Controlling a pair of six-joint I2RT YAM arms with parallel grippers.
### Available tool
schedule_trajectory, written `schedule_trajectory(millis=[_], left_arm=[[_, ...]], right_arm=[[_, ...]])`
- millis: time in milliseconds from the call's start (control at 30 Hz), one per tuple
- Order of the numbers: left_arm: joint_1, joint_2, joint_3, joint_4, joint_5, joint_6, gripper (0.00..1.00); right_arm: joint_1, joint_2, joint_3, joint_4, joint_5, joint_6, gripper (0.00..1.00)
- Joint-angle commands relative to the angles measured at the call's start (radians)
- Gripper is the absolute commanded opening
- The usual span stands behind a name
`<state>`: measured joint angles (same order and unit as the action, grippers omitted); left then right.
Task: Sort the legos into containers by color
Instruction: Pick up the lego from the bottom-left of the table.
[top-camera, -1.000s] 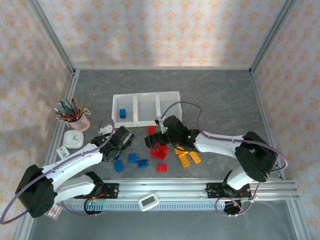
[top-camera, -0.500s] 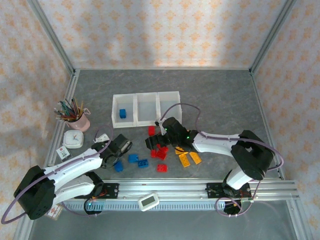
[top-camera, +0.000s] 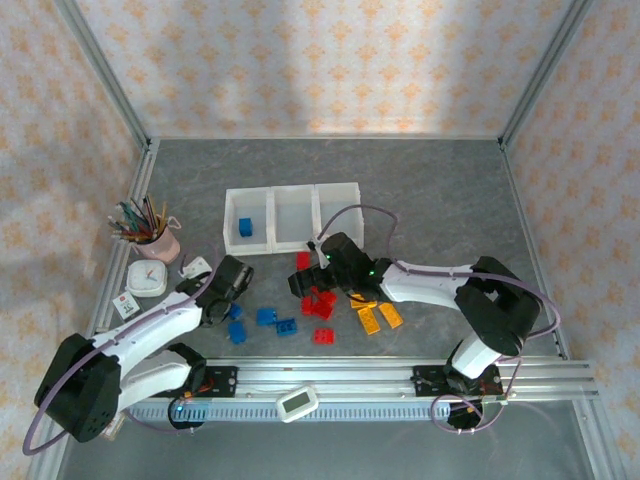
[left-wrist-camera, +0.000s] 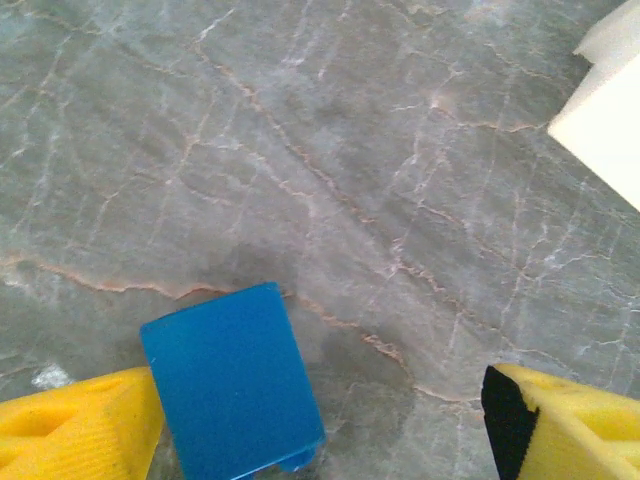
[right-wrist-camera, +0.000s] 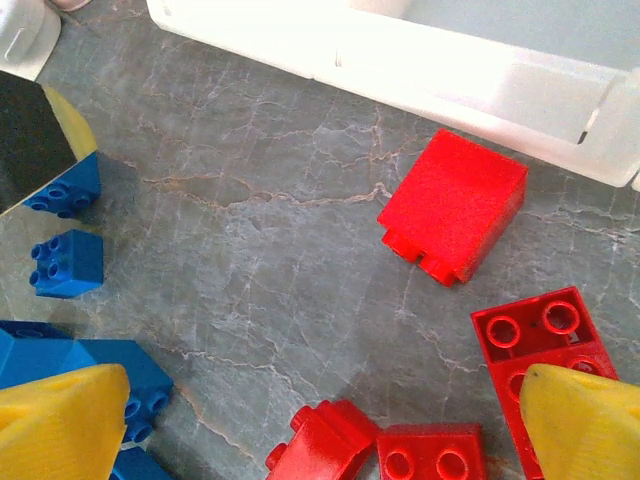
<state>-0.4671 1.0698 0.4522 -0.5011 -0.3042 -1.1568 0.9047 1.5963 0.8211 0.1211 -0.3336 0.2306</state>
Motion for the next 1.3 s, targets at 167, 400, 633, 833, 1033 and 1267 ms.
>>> schedule_trajectory(millis=[167,400,633,833,1033,1267], left_arm=[[0.045,0.119,0.075,0.085,-0.044,0.129,0.75],[0.045,0.138,0.036,0.066,-0.014,0.135,0.65],[0.045,0.099,-0.015,0.064,0.003,0.146,0.54],[0.045,0.084,0.000,0.077,0.008,0.178,0.39],[0.045,0.064,0.051,0.041,0.009,0.217,0.32],[0.044,0.008,0.188,0.007,0.032,0.332,0.29]], right_arm=[[0.006,0.015,0.040,-0.001,0.033,-0.001,1.00],[0.007,0.017,0.041,-0.006,0.038,0.001,1.00],[0.006,0.027,0.060,-0.008,0.030,0.006,1.00],[0.007,0.022,0.069,-0.006,0.024,0.018,1.00],[0.001,-0.014,0.076,-0.024,0.034,0.026,1.00],[-0.031,-0.062,0.103,-0.061,0.052,0.037,1.00]])
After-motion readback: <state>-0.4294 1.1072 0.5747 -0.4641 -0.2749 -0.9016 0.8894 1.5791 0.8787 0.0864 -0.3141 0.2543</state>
